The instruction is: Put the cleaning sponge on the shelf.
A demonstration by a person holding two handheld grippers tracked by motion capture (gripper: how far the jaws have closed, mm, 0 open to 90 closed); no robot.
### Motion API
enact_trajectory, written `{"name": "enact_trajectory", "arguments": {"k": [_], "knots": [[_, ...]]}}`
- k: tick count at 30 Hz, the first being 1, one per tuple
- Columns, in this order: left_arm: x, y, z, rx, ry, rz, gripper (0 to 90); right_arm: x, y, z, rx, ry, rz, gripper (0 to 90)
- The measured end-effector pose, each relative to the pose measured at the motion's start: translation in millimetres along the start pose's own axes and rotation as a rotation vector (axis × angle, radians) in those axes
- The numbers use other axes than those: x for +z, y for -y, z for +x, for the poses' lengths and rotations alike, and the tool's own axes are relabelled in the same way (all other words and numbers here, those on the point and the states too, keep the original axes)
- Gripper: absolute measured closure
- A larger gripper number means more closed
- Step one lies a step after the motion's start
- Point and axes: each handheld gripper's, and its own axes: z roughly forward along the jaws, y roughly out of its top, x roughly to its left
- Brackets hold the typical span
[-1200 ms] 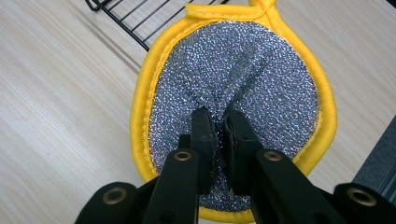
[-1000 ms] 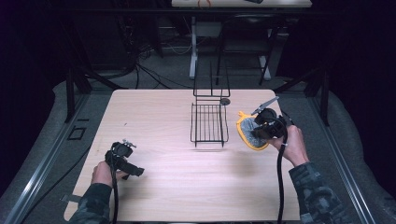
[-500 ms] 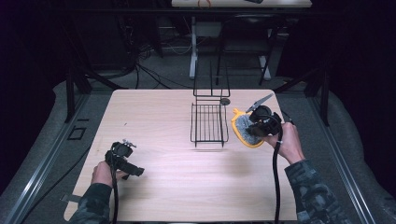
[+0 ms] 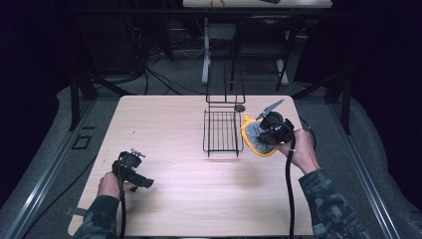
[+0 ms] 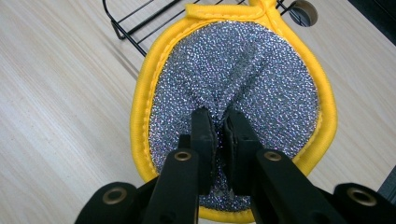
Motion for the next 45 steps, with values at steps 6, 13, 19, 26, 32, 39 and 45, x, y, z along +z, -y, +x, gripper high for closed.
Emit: {"name": "enact_trajectory", "arguments": {"k": [6,13,19,26,32,39,45], "knots": [[0.2,0.0,0.2,0.0,0.001,0.001,0.1,0.8,-5.2,3.7,-0.014,-0.005,-0.009,83.5],[-0.1,0.1,0.0,0.001,0.0,0.0,0.1,4.1,-11.7,11.2,-0.034,-0.012,-0.017,83.6],[0.0,0.1,0.2,0.001,0.001,0.001,0.1,11.7,-17.6,18.0,-0.049,-0.021,-0.016,83.5],[0.0,0.0,-0.2,0.003,0.0,0.002,0.1,22.8,-22.8,25.9,-0.065,-0.025,-0.014,83.4],[0.5,-0.1,0.0,0.003,0.002,0.004,0.1,36.0,-30.4,35.2,-0.091,-0.021,-0.006,83.4],[0.3,-0.2,-0.2,0.006,0.001,0.006,0.1,49.7,-36.6,43.1,-0.1,-0.026,0.004,83.4],[0.2,-0.2,-0.2,0.005,0.0,0.006,0.1,59.5,-41.1,48.8,-0.107,-0.019,0.0,83.3]]}}
